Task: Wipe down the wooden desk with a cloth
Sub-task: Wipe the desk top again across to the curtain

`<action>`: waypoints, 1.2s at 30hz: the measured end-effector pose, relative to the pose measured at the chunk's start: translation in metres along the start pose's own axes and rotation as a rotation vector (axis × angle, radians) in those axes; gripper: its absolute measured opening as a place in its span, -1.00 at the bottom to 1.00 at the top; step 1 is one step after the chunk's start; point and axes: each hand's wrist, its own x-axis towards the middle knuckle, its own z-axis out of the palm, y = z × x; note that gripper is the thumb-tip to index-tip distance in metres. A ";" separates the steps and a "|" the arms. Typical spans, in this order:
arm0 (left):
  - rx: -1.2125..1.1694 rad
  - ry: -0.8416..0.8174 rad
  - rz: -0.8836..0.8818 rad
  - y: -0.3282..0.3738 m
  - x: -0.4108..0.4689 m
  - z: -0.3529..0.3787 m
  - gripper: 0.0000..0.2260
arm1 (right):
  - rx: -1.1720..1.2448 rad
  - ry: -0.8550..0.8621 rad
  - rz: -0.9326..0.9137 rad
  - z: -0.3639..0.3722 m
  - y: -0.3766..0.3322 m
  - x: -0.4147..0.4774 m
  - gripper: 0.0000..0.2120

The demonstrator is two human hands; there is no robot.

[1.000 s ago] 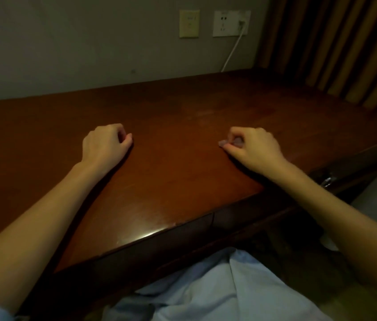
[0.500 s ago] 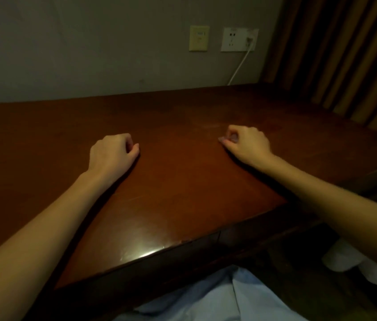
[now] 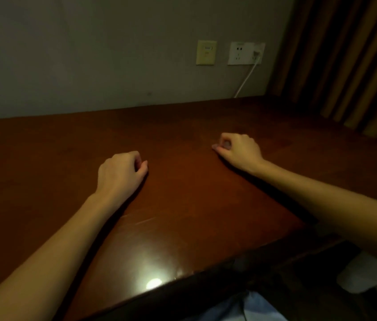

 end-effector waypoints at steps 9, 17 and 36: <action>0.027 0.017 -0.009 -0.001 0.002 0.005 -0.80 | 0.207 -0.169 -0.360 -0.001 -0.039 -0.044 -0.87; 0.052 0.033 -0.031 0.001 0.004 0.003 -0.79 | 0.059 -0.056 -0.056 0.025 -0.018 0.067 -0.84; 0.050 0.033 -0.186 -0.009 0.129 0.047 -0.79 | 0.173 -0.084 -0.275 0.063 -0.039 0.151 -0.84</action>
